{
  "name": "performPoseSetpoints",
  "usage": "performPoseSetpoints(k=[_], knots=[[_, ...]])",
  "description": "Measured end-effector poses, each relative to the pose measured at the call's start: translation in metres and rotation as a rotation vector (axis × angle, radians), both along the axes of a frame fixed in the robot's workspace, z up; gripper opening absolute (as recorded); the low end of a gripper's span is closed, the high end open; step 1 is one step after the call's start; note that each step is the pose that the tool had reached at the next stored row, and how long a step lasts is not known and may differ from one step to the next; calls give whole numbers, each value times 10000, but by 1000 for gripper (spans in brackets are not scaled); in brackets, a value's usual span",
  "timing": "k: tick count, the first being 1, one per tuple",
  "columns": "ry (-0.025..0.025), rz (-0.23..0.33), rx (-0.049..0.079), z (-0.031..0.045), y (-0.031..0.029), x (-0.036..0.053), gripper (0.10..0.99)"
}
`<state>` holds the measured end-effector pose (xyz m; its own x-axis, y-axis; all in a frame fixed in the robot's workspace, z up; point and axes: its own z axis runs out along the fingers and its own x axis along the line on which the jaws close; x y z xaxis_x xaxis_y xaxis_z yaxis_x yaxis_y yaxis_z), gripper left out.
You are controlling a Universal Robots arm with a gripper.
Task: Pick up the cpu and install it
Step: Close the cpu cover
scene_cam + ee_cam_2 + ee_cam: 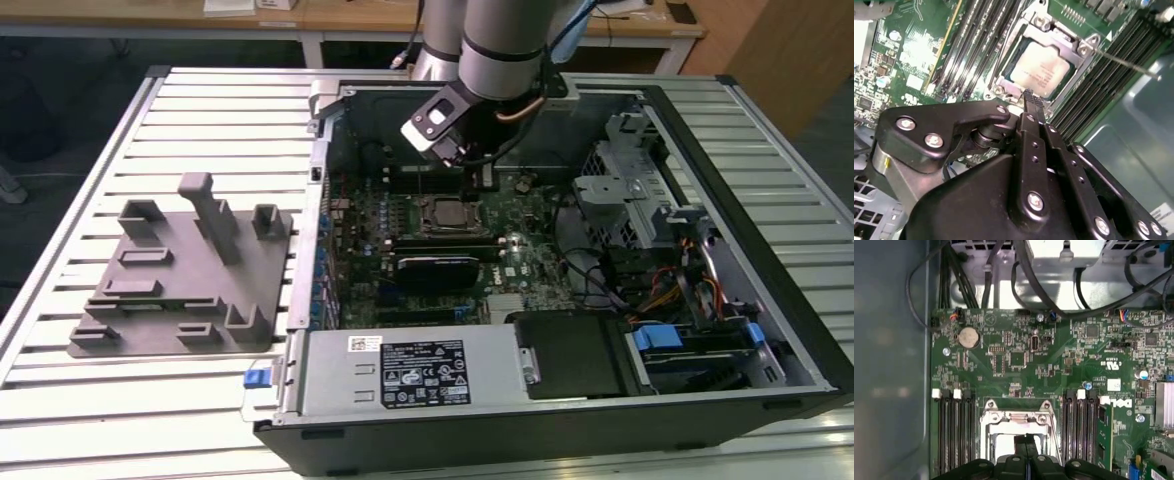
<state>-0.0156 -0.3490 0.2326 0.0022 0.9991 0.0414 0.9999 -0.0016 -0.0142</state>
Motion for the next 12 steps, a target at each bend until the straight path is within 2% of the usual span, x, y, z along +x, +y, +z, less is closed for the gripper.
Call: performPoseSetpoints(k=[7, 12], knots=[[-1, 270, 1, -39, -6, -136, 106], [1, 769, -10, -61, -6, -167, 106]])
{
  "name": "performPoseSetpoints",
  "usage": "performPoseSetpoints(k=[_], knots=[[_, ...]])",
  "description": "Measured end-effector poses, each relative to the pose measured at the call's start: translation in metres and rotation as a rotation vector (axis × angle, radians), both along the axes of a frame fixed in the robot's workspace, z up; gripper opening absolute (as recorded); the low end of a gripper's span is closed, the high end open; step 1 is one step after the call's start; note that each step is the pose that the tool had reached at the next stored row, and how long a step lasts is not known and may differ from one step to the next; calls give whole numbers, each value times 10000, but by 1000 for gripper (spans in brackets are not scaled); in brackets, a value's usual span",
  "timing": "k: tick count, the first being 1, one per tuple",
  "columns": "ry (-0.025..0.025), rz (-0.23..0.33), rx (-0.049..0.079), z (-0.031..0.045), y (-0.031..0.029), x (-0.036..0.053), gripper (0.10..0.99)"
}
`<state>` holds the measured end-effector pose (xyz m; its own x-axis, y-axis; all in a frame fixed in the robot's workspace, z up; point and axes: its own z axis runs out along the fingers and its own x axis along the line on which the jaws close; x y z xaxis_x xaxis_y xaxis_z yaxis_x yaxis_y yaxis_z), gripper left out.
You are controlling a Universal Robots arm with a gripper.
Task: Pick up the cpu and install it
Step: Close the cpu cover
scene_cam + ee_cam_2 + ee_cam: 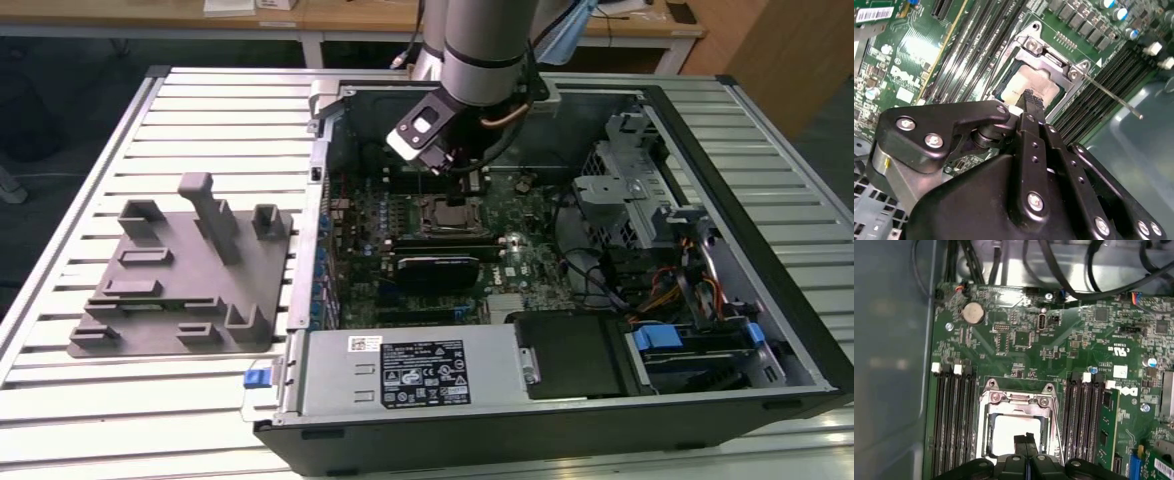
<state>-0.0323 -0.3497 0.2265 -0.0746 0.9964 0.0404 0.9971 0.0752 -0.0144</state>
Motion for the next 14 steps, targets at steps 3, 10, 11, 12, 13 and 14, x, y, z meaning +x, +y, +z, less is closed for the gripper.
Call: performPoseSetpoints(k=[3, 10, 11, 12, 13, 14], knots=[[-1, 538, -7, -4, 0, 0, 106], [0, 1814, -30, -10, 0, 0, 106], [-1, 1993, -30, -11, 0, 0, 106], [-1, 2173, -31, -11, 0, 0, 106], [-1, 2354, -32, -11, 0, 0, 106], [-2, 2543, -31, -12, 0, 0, 106]])
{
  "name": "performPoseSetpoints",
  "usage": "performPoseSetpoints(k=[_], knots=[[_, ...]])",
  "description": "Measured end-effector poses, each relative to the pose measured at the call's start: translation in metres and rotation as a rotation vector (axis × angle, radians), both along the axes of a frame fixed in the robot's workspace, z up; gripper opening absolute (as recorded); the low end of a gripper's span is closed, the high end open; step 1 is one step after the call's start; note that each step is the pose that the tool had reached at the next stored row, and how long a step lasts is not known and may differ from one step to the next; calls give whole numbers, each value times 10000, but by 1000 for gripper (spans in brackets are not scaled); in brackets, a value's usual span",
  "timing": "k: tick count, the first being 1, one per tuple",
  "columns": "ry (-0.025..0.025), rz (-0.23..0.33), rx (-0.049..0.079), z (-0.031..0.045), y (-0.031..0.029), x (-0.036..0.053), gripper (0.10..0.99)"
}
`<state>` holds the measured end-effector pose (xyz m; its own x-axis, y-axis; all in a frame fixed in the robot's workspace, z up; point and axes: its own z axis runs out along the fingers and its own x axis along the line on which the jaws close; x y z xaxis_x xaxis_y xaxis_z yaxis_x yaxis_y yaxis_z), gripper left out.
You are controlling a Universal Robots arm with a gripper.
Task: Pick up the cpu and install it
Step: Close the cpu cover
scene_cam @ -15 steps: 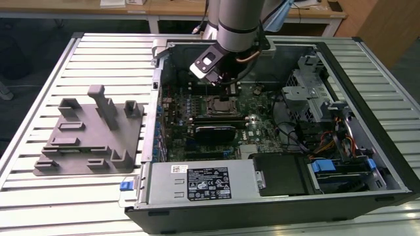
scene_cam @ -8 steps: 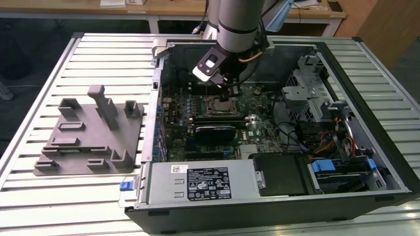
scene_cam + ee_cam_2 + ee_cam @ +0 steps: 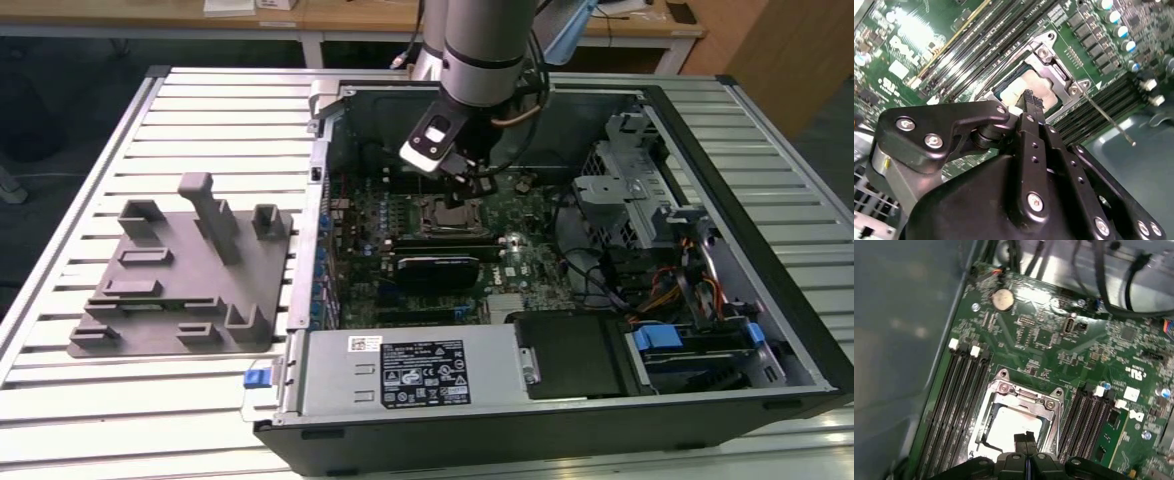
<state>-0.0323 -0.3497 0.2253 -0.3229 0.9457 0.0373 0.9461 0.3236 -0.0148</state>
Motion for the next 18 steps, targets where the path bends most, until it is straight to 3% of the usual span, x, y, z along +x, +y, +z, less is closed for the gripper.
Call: performPoseSetpoints(k=[18], knots=[[0, 3272, -3, -7, 0, 0, 106]])
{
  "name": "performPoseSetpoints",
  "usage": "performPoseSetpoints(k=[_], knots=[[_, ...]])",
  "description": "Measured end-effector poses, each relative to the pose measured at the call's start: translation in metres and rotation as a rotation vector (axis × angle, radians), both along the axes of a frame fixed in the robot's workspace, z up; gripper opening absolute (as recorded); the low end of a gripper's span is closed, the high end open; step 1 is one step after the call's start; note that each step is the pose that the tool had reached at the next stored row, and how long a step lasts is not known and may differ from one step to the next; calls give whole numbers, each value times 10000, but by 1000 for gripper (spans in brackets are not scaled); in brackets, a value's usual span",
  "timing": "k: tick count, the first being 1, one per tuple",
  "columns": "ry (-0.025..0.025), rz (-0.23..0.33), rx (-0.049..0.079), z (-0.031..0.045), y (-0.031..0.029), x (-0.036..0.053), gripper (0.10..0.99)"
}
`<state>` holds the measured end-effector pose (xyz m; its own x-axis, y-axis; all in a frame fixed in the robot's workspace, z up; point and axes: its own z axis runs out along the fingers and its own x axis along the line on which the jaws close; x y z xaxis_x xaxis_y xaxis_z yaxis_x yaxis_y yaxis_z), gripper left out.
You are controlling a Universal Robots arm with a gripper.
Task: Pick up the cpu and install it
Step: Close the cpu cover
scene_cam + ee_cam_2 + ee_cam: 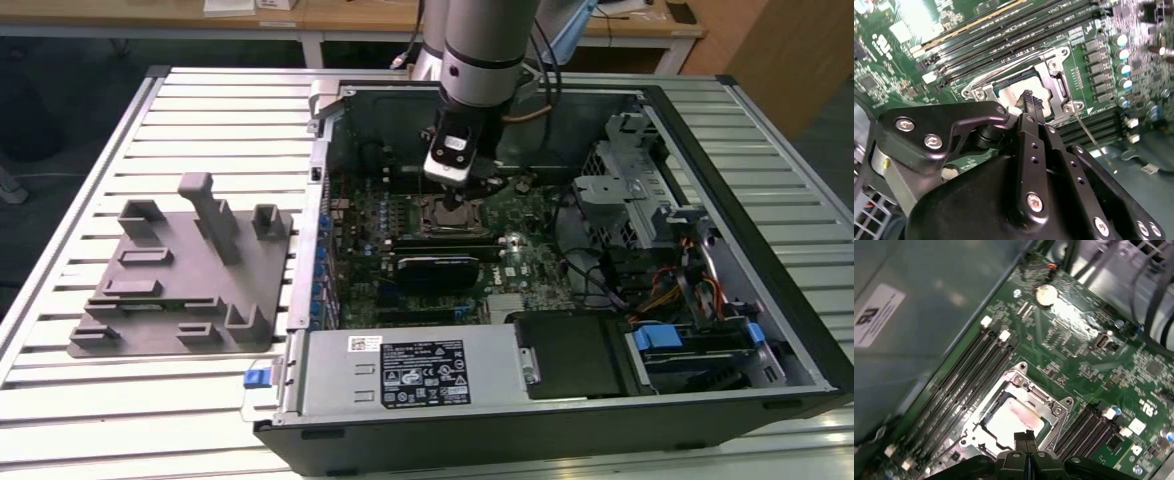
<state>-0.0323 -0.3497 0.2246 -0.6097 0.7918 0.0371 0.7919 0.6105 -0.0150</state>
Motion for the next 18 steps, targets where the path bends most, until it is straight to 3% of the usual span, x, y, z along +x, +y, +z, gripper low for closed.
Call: performPoseSetpoints(k=[18], knots=[[0, 3271, 0, -7, 0, 0, 106]])
